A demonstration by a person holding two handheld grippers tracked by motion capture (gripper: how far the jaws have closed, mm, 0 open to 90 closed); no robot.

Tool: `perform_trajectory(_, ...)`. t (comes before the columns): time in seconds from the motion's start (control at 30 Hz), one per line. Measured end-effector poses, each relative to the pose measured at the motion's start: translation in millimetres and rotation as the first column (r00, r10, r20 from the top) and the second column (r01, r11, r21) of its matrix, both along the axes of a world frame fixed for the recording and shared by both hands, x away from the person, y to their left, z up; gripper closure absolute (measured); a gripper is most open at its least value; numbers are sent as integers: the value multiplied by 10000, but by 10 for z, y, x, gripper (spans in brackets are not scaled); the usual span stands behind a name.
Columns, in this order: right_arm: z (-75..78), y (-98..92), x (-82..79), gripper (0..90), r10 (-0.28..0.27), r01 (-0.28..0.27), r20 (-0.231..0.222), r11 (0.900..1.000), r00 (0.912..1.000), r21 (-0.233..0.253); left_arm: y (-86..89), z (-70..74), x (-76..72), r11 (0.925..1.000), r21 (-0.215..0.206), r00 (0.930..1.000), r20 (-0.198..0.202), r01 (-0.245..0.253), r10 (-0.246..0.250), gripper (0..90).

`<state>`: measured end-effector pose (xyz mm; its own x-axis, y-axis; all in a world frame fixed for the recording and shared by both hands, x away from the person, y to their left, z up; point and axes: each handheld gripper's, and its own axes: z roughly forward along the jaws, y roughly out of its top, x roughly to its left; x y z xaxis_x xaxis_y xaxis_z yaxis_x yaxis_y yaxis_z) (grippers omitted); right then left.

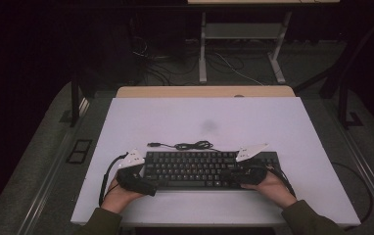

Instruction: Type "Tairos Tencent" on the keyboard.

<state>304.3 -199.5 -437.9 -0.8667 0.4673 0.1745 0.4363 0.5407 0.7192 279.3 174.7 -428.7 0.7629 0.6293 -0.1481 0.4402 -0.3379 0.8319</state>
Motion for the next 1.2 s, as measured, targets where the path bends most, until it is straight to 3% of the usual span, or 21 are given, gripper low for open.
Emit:
perform_trajectory(0.43, -10, 1, 3, 895, 67, -66, 55, 10000, 10000, -67, -10, 32, 29, 10000, -16, 10000, 51, 31, -31, 0)
perform_trajectory(0.97, -8, 9, -7, 895, 6, -4, 160, 9999, 9999, -139, -166, 67, 122, 9998, -179, 10000, -23, -35, 34, 0)
perform_trajectory(1.2, -10, 6, -2, 895, 2, -1, 112, 10000, 9999, -96, -249, 68, 184, 9999, -121, 9999, -80, 79, -80, 74)
